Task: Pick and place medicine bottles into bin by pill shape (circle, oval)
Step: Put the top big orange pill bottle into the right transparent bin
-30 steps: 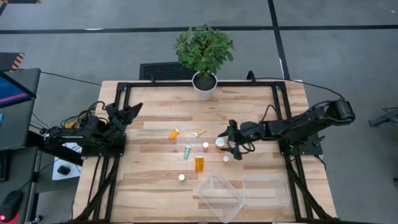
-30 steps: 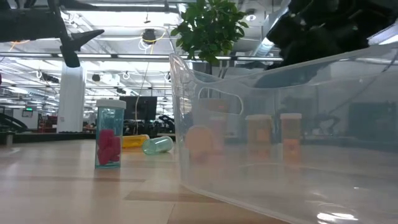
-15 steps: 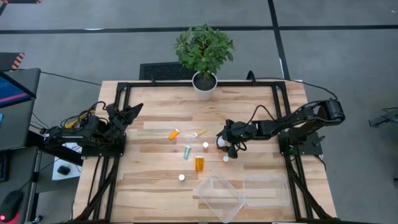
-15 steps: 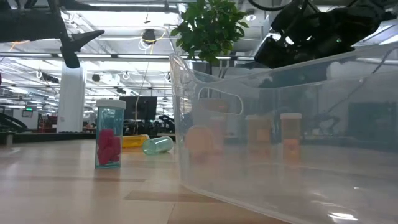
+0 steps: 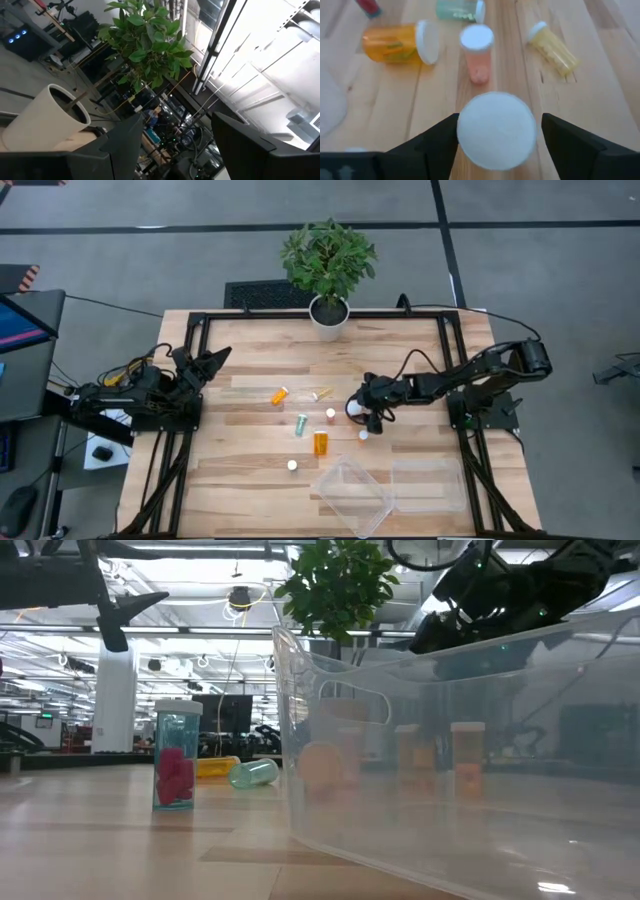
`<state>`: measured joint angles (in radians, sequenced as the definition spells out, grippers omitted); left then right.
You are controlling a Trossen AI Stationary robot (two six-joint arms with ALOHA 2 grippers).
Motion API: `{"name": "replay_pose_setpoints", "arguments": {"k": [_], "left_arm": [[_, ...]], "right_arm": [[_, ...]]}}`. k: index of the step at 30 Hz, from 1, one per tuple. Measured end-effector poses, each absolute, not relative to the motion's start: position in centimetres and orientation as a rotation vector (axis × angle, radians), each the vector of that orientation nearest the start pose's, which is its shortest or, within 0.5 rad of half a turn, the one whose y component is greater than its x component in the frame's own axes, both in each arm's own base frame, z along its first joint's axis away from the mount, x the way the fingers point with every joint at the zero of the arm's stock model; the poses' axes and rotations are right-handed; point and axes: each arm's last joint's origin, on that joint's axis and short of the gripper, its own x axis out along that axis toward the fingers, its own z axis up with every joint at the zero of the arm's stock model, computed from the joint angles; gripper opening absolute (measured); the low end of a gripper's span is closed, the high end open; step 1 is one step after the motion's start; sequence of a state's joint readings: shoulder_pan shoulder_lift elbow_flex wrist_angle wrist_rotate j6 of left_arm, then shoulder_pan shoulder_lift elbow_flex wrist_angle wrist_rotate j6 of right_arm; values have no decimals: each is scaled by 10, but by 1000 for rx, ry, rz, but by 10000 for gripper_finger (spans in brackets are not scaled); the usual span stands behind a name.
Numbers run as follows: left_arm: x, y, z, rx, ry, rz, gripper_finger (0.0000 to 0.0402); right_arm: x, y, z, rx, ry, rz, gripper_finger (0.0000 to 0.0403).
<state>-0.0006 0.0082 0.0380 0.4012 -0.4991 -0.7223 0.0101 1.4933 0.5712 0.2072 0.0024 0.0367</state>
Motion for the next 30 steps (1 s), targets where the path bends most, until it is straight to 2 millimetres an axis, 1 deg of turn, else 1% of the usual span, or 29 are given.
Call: {"name": "replay_pose_setpoints", "arguments": {"k": [9, 12, 14, 18, 20, 26, 30], "left_arm": [[84, 14, 212, -803, -582, 320, 230], [84, 14, 212, -802, -582, 321, 230], [84, 14, 212, -802, -582, 321, 230], [84, 14, 212, -802, -582, 321, 230], [84, 14, 212, -802, -582, 321, 230], [84, 14, 212, -801, -582, 322, 230], [84, 14, 212, -802, -582, 322, 230]], "right_arm": [[267, 1, 142, 33, 741, -12, 199], [267, 1, 142, 53, 740, -21, 184], [267, 1, 143, 73, 738, -28, 183], [268, 1, 144, 115, 722, -44, 200], [269, 1, 145, 139, 709, -52, 203], [270, 1, 148, 179, 675, -63, 180], [267, 1, 163, 204, 618, -64, 184]]}}
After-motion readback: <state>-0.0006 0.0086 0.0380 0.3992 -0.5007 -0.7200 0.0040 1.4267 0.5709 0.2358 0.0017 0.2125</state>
